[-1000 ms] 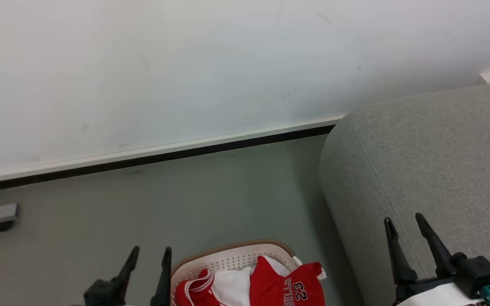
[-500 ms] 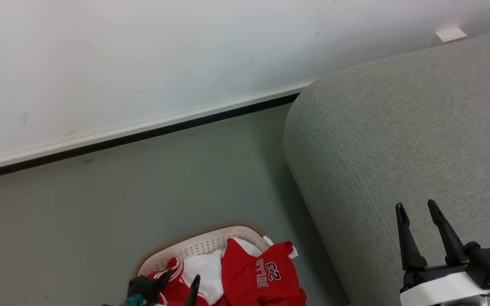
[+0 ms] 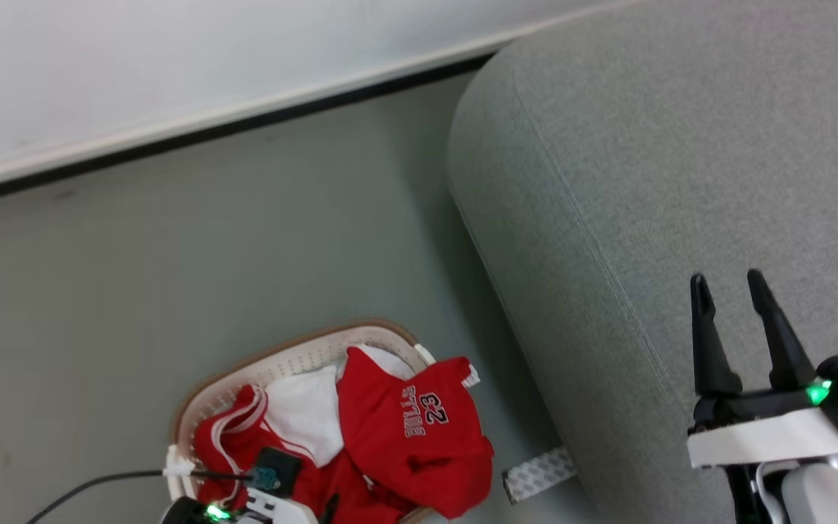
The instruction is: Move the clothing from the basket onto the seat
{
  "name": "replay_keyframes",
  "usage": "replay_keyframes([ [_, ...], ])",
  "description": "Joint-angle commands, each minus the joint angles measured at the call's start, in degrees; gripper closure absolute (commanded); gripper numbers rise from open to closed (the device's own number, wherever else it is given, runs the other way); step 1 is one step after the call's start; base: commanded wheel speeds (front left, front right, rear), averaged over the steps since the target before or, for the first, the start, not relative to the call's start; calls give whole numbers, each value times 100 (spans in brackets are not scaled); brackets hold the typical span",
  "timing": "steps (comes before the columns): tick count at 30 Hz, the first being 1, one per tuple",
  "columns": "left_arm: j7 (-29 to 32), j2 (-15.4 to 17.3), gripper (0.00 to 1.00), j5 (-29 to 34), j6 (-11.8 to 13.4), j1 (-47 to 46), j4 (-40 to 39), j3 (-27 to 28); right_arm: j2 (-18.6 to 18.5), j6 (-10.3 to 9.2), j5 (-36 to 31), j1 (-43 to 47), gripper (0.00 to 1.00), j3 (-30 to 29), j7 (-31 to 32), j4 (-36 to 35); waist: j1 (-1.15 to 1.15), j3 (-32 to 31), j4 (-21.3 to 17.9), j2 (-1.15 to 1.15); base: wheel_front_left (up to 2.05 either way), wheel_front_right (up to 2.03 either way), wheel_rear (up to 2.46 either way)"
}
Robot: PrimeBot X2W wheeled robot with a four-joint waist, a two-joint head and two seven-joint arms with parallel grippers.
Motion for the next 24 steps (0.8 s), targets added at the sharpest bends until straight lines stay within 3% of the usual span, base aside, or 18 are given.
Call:
replay_keyframes([
  [1,63,76,0,-78,11,-163,184,-110,13,-12,52,-172,0,-36,0,-106,-1,295,-147,0,0,0,0],
  [9,629,229,0,-98,10,-737,906,-454,81,-12,178,-525,0,-180,0,-500,-1,914,-246,0,0,0,0],
  [24,2081,655,0,488,203,-1613,1151,-1135,109,-12,293,-1085,0,116,0,-1236,-1,2119,-480,0,0,0,0],
])
